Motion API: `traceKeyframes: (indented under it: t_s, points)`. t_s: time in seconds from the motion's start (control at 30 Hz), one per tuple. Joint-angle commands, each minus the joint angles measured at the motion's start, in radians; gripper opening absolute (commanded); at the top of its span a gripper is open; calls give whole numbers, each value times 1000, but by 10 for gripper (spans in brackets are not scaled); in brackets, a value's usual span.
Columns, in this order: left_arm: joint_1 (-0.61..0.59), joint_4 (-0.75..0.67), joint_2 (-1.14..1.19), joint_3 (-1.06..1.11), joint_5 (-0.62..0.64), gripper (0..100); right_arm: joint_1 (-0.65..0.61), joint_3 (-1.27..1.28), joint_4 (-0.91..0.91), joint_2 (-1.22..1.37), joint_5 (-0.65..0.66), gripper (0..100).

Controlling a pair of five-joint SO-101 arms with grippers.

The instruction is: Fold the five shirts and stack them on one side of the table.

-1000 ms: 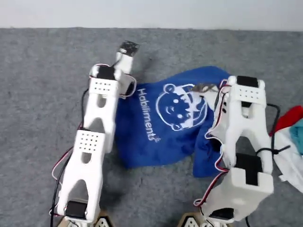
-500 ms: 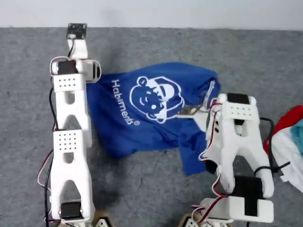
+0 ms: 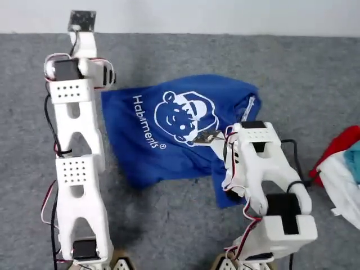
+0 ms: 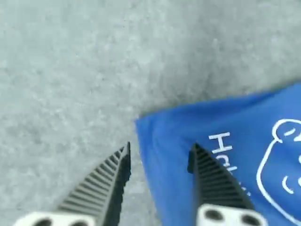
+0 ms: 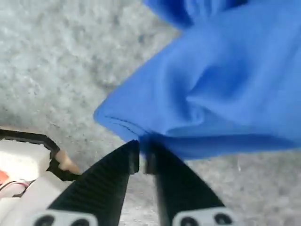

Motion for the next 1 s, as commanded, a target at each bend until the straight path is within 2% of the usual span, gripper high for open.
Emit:
traceKeyframes:
  t_s: [0.0, 0.23, 0.4, 0.63, 0.77, 0.87, 0.97]
  points:
    - [3, 34, -169, 127, -81, 196, 38, 3, -8, 19, -6, 28]
    - [40, 34, -400, 628, -94, 196, 191, 0, 16, 21, -3, 9]
    - [132, 32, -549, 1003, -94, 196, 305, 0, 116, 21, 100, 9]
    - [247, 32, -608, 1259, -94, 195, 529, 0, 174, -25, 209, 9]
    - [264, 32, -608, 1331, -94, 216, 532, -2, 188, -128, 241, 9]
    - [265, 34, -634, 1360, -87, 303, 472, -2, 174, -226, 241, 18]
    - [261, 34, -723, 1417, -110, 355, 398, 0, 182, -288, 227, 95]
